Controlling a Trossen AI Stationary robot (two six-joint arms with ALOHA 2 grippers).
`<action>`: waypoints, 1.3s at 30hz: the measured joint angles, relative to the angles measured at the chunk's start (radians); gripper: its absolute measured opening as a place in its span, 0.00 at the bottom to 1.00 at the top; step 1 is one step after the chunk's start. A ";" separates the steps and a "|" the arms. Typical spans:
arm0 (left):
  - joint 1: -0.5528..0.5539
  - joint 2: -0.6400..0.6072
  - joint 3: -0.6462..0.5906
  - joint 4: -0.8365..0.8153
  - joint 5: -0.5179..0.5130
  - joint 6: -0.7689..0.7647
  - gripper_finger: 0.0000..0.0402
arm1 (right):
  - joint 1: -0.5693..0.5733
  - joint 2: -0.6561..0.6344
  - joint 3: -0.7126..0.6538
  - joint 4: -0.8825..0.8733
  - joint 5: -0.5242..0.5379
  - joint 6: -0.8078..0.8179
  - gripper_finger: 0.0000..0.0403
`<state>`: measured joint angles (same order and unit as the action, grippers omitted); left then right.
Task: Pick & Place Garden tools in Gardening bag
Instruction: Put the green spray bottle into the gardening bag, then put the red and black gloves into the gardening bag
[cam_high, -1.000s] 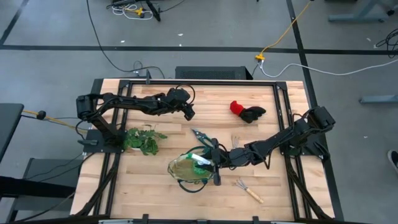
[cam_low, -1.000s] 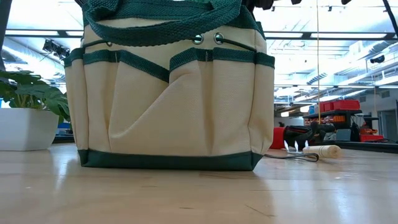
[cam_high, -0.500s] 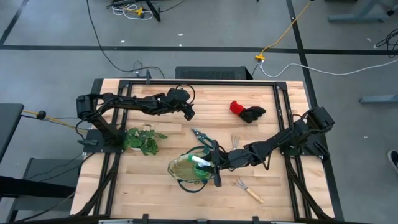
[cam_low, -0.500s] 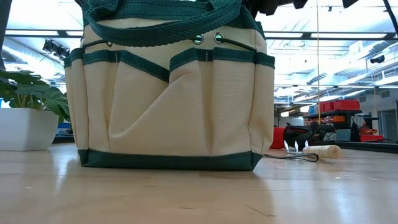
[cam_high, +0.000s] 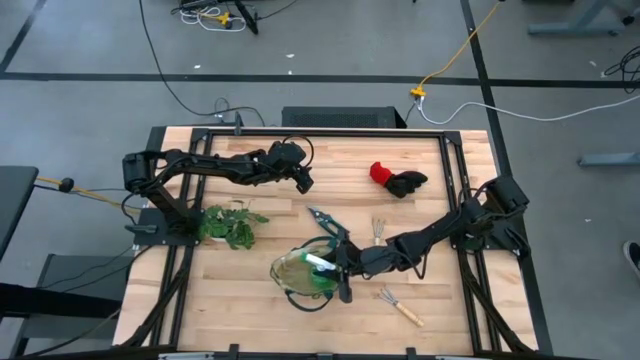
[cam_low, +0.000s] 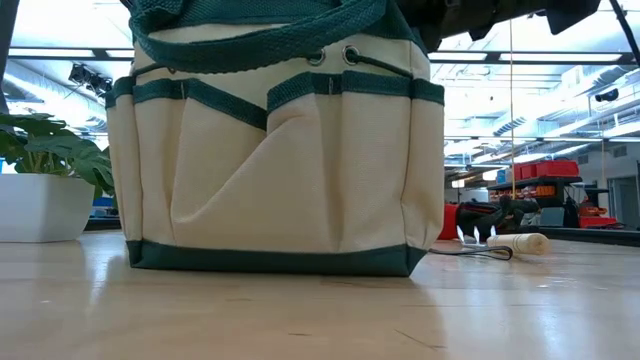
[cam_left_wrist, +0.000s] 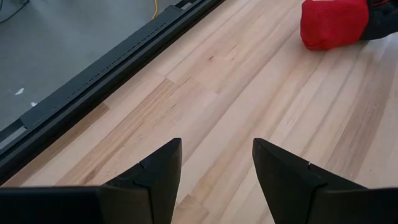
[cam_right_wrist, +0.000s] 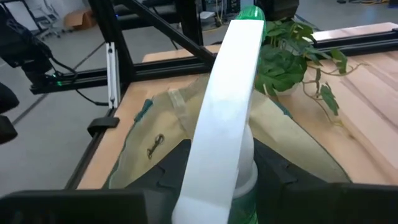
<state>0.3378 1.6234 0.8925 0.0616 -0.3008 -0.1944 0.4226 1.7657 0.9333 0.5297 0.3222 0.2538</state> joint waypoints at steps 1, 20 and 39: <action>0.000 0.000 0.000 0.000 0.000 0.000 0.51 | 0.000 0.000 0.000 -0.005 0.000 0.000 0.29; 0.000 0.000 0.000 -0.009 0.000 0.008 0.51 | 0.011 0.000 0.000 -0.019 -0.005 -0.008 0.52; 0.000 0.000 0.000 -0.014 0.000 0.004 0.51 | 0.014 -0.067 0.000 -0.053 0.002 -0.053 0.56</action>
<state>0.3382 1.6234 0.8925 0.0471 -0.3008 -0.1902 0.4370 1.6987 0.9333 0.4771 0.3244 0.2012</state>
